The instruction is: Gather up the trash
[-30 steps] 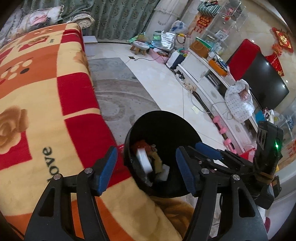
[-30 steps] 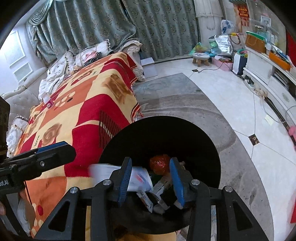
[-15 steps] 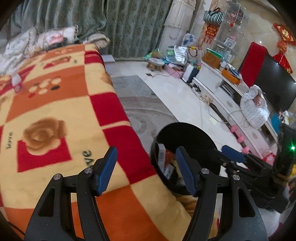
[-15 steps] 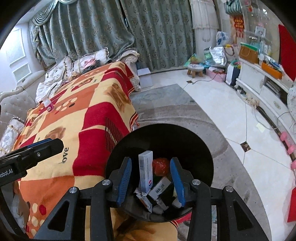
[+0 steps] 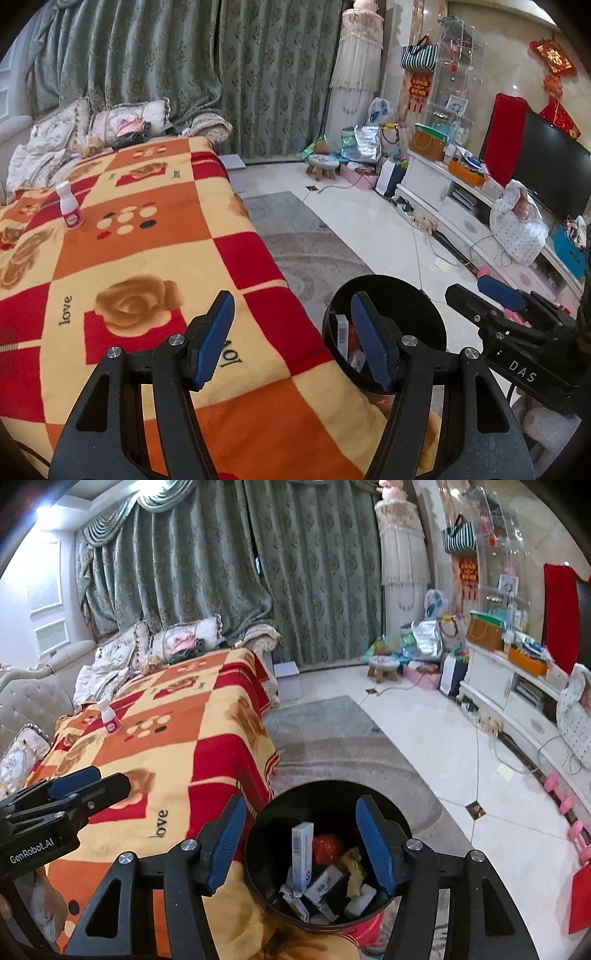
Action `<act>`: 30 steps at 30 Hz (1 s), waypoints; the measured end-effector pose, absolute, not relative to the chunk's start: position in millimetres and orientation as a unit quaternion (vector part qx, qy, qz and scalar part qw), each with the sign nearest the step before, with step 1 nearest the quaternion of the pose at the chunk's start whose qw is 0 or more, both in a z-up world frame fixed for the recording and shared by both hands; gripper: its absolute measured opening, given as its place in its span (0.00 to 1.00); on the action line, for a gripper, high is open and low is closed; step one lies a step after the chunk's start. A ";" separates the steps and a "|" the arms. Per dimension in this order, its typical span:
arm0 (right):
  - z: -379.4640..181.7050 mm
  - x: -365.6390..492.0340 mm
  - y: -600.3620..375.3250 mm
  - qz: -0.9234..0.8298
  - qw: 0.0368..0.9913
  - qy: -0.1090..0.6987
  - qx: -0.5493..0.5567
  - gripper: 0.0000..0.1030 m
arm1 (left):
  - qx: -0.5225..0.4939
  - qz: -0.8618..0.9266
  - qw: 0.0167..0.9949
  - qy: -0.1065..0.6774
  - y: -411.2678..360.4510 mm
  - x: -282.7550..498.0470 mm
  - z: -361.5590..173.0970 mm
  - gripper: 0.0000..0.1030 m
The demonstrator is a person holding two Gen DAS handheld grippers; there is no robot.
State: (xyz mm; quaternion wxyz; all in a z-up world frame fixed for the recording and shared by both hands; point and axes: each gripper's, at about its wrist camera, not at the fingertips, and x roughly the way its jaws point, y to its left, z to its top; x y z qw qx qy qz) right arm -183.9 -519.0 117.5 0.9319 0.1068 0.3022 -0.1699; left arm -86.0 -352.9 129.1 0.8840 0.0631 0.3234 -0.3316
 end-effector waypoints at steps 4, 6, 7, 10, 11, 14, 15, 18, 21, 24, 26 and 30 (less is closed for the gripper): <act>124.7 -188.6 -510.7 -0.179 0.937 0.284 0.100 0.65 | 0.072 -0.329 0.892 0.302 -349.6 -91.7 136.4 0.63; 127.0 -190.4 -507.4 -0.182 0.938 0.279 0.098 0.66 | 0.074 -0.328 0.895 0.293 -348.6 -94.6 139.1 0.63; 127.8 -191.5 -506.4 -0.183 0.938 0.277 0.097 0.66 | 0.074 -0.328 0.896 0.291 -348.1 -95.9 139.7 0.63; 129.1 -194.0 -503.9 -0.188 0.938 0.275 0.094 0.66 | 0.073 -0.327 0.896 0.291 -347.2 -95.8 139.5 0.63; 129.4 -195.4 -503.4 -0.190 0.938 0.273 0.093 0.66 | 0.073 -0.327 0.896 0.292 -346.8 -95.9 139.0 0.63; 130.3 -197.5 -502.3 -0.197 0.938 0.270 0.093 0.66 | 0.074 -0.327 0.896 0.291 -346.6 -96.0 139.3 0.63; 130.4 -197.7 -502.8 -0.198 0.938 0.270 0.093 0.66 | 0.073 -0.327 0.896 0.291 -346.6 -95.7 139.2 0.63; 130.2 -198.9 -502.1 -0.204 0.937 0.269 0.092 0.66 | 0.070 -0.329 0.896 0.289 -345.9 -97.2 138.8 0.63; 131.0 -200.6 -501.9 -0.206 0.937 0.265 0.093 0.66 | 0.067 -0.331 0.896 0.290 -345.9 -98.5 137.6 0.63; 132.5 -202.7 -502.5 -0.207 0.938 0.264 0.091 0.66 | 0.067 -0.332 0.895 0.290 -345.8 -98.3 137.8 0.63; 132.5 -203.5 -502.5 -0.208 0.938 0.263 0.091 0.66 | 0.068 -0.331 0.895 0.290 -346.3 -99.4 137.1 0.63; 132.6 -204.4 -502.2 -0.210 0.937 0.262 0.091 0.66 | 0.067 -0.333 0.894 0.291 -346.2 -99.2 136.9 0.63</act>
